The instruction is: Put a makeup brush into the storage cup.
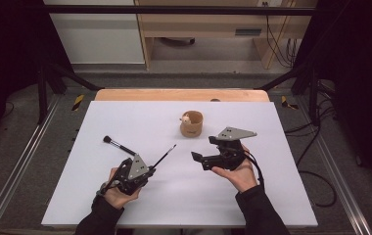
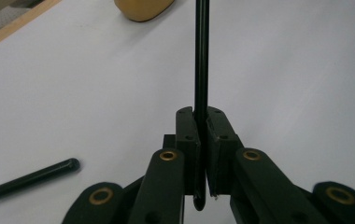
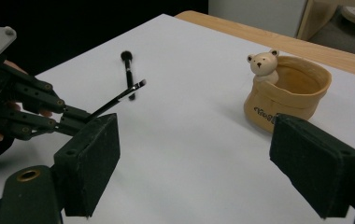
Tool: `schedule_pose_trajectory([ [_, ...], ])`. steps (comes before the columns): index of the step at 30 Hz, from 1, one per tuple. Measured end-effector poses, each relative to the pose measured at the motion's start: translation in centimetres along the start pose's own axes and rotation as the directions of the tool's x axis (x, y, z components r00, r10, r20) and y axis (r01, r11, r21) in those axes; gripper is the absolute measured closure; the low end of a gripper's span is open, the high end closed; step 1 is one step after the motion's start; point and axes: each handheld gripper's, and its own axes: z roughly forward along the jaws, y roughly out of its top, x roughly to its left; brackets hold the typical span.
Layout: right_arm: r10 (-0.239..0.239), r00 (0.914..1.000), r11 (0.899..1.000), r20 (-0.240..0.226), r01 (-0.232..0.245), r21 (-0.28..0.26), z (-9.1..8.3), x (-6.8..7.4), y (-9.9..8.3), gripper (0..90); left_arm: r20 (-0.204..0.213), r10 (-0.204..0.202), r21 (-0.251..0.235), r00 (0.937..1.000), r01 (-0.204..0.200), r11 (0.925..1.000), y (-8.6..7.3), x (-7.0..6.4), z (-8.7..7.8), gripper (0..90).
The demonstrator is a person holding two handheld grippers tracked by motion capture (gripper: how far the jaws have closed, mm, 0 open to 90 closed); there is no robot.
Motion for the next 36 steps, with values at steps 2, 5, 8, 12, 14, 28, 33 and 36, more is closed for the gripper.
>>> schedule_pose_trajectory([
  [2, 0.019, 0.9998, 1.0, 0.0, -0.019, -0.017, 0.0, -0.1, -0.3, 16.6, 0.008, -0.021, -0.001, 0.9998, 0.021, 0.9998, -0.1, 0.1, 0.0, 84.6],
  [5, 0.033, 0.9995, 0.999, 0.004, -0.033, -0.03, 0.1, -0.1, -0.6, 16.6, 0.006, -0.045, -0.005, 0.999, 0.045, 0.999, 0.0, 0.1, 0.0, 84.6],
  [8, 0.043, 0.9991, 0.998, 0.005, -0.043, -0.036, 0.1, 0.0, -0.8, 17.2, 0.01, -0.061, -0.005, 0.9981, 0.061, 0.9981, 0.0, 0.0, 0.0, 84.6],
  [12, 0.066, 0.9978, 0.997, -0.003, -0.066, -0.05, 0.2, 0.2, -1.0, 18.3, 0.02, -0.066, -0.013, 0.9976, 0.066, 0.9977, 0.2, -0.4, 0.1, 84.6],
  [14, 0.074, 0.9972, 0.996, -0.013, -0.074, -0.054, 0.3, 0.3, -1.1, 18.1, 0.026, -0.066, -0.019, 0.9975, 0.067, 0.9976, 0.3, -0.7, 0.1, 84.5],
  [28, 0.117, 0.9912, 0.99, -0.06, -0.122, -0.07, 1.3, 1.3, -1.6, 21.0, 0.008, -0.12, -0.03, 0.9928, 0.12, 0.9923, 1.0, -1.6, 0.5, 84.6],
  [33, 0.138, 0.9873, 0.987, -0.078, -0.144, -0.071, 1.7, 1.5, -1.7, 21.4, 0.007, -0.133, -0.039, 0.9911, 0.133, 0.9904, 1.4, -1.9, 0.6, 84.6],
  [36, 0.156, 0.9837, 0.984, -0.089, -0.163, -0.075, 1.9, 1.6, -1.8, 21.7, 0.005, -0.14, -0.045, 0.9901, 0.14, 0.9891, 1.6, -2.0, 0.7, 84.5],
])
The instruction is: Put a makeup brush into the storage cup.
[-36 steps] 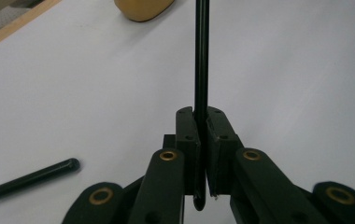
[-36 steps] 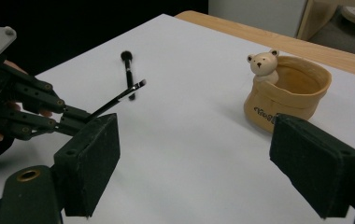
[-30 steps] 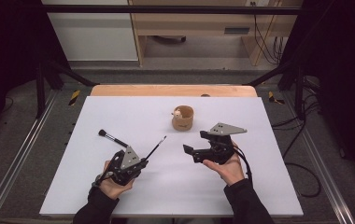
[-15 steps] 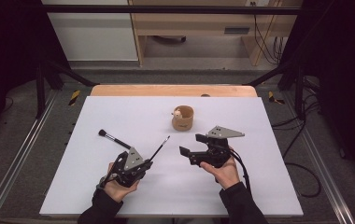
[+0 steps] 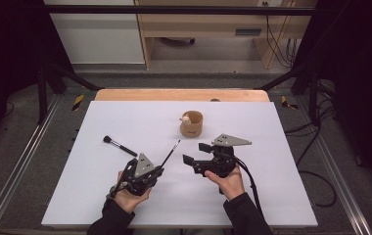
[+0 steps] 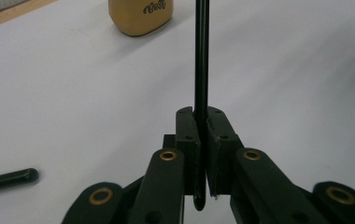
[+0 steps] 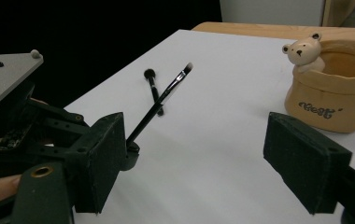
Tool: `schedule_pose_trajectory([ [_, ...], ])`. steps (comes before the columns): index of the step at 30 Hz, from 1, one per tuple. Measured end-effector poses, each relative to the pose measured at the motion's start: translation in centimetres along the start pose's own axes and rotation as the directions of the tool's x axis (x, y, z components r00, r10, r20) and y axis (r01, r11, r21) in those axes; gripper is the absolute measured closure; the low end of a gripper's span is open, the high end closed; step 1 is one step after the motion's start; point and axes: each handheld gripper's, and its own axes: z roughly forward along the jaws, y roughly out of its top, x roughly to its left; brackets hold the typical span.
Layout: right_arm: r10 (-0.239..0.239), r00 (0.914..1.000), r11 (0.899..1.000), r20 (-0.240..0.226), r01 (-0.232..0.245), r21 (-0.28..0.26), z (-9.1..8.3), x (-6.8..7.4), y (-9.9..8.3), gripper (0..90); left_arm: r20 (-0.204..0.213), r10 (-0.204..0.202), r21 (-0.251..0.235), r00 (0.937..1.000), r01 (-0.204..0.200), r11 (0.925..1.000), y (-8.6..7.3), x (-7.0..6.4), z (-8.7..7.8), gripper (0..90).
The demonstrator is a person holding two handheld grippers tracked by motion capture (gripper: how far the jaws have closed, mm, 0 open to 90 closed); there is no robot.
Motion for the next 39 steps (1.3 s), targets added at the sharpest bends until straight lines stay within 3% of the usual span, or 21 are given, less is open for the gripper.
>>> schedule_pose_trajectory([
  [22, 0.054, 0.9981, 0.998, -0.029, -0.055, -0.031, 1.1, 0.2, -0.3, 25.2, 0.009, -0.037, -0.037, 0.9993, 0.037, 0.9987, 1.6, -1.5, 0.5, 84.6],
  [30, 0.1, 0.992, 0.995, -0.077, -0.101, -0.001, 1.7, 0.2, -0.4, 35.9, 0.011, -0.037, -0.043, 0.9993, 0.037, 0.9984, 1.9, -2.0, 0.6, 84.6],
  [39, 0.135, 0.9866, 0.99, -0.092, -0.137, -0.02, 2.0, 0.0, -0.5, 52.4, 0.013, -0.036, -0.049, 0.9993, 0.037, 0.9981, 1.8, -2.4, 0.7, 84.6],
])
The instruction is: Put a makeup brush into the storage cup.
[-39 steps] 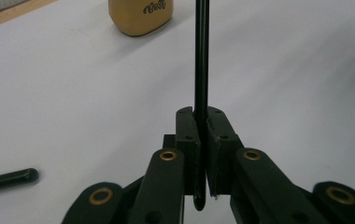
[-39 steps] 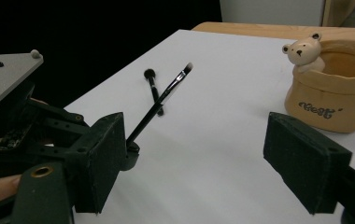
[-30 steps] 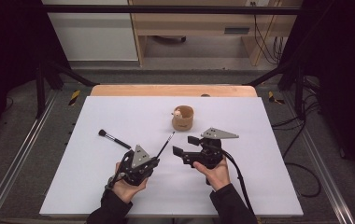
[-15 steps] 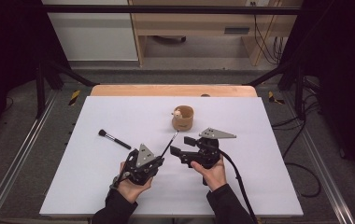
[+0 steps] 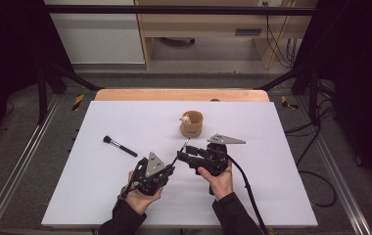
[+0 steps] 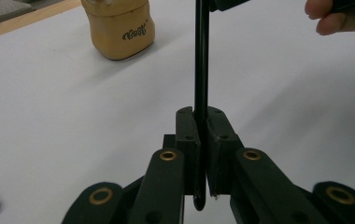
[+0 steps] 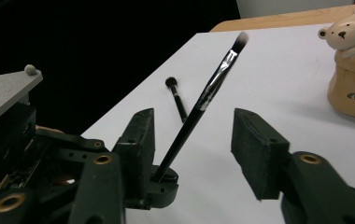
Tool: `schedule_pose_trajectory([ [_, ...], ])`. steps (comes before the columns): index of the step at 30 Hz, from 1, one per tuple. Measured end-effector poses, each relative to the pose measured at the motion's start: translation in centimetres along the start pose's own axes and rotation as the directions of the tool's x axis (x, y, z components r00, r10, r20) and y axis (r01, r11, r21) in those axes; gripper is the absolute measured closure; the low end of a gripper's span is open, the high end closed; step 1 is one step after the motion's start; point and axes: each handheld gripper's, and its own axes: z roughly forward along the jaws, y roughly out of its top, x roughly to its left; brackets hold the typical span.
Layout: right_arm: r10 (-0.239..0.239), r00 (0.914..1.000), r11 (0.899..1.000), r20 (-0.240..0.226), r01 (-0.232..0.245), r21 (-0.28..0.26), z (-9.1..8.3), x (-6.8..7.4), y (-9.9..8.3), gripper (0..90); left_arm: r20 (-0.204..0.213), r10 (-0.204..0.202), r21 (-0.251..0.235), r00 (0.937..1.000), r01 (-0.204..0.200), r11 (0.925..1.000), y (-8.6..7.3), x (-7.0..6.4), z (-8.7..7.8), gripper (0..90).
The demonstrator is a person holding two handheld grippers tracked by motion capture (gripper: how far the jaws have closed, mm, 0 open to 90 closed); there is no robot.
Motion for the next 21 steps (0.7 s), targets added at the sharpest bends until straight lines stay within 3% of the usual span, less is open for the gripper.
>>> schedule_pose_trajectory([
  [21, 0.059, 0.9974, 0.998, -0.042, -0.06, -0.026, 0.67, -0.15, -0.3, 79.2, 0.004, -0.008, -0.019, 1.0, 0.009, 0.9998, -0.15, -0.54, 0.07, 84.5],
])
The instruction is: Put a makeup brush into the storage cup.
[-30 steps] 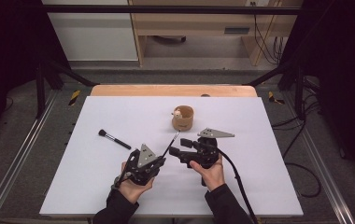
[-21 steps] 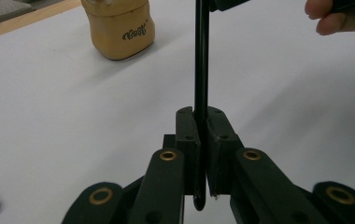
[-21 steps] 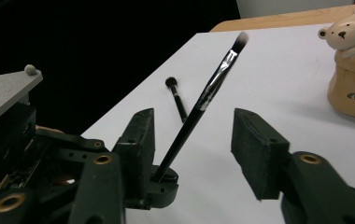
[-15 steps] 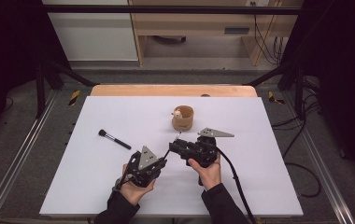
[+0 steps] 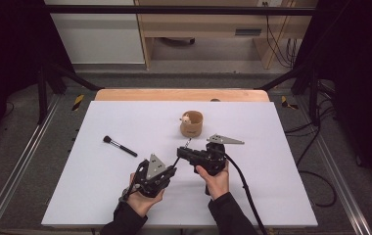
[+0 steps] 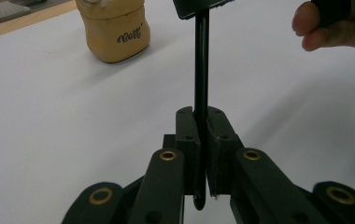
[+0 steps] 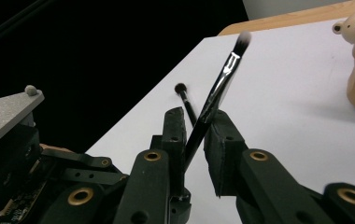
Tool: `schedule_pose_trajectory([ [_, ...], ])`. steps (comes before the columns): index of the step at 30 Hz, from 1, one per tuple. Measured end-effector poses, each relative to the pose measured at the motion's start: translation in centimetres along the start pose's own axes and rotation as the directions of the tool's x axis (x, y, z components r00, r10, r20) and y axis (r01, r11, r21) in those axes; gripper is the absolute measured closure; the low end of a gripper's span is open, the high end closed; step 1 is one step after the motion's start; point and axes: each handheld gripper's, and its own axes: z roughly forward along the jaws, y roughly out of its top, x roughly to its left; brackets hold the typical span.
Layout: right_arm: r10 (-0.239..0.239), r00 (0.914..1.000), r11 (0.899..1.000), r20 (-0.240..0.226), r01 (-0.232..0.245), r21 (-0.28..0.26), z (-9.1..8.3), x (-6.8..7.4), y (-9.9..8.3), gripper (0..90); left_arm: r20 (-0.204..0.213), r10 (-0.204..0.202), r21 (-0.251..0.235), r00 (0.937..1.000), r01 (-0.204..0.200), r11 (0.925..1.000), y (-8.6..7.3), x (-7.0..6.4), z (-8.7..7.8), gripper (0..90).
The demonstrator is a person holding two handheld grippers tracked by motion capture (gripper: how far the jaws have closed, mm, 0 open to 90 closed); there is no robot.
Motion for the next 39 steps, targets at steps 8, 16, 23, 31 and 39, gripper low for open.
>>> schedule_pose_trajectory([
  [8, 0.012, 0.9992, 1.0, -0.037, -0.012, -0.004, -0.1, -0.1, -0.1, 83.1, 0.008, -0.003, 0.001, 1.0, 0.003, 1.0, -0.1, -0.3, 0.3, 84.2],
  [16, 0.005, 0.998, 1.0, -0.063, -0.005, 0.001, -0.3, 0.1, -0.1, 85.6, 0.025, 0.006, -0.002, 0.9997, -0.006, 1.0, -0.1, -0.3, 0.2, 80.7],
  [23, -0.035, 0.999, 0.999, -0.027, 0.034, -0.022, -0.9, -0.1, 0.2, 85.7, 0.022, 0.003, -0.013, 0.9998, -0.002, 0.9999, 0.0, 0.6, -0.2, 60.4],
  [31, -0.069, 0.9973, 0.997, 0.027, 0.07, -0.035, -1.9, -0.3, 0.6, 85.7, 0.014, 0.024, -0.062, 0.9996, -0.023, 0.9978, 0.0, 2.5, -1.5, 38.2],
  [39, -0.112, 0.9913, 0.992, 0.07, 0.115, -0.048, -3.0, -0.5, 1.0, 85.7, 0.015, 0.03, -0.082, 0.9994, -0.029, 0.9962, -0.5, 4.6, -3.0, 23.6],
])
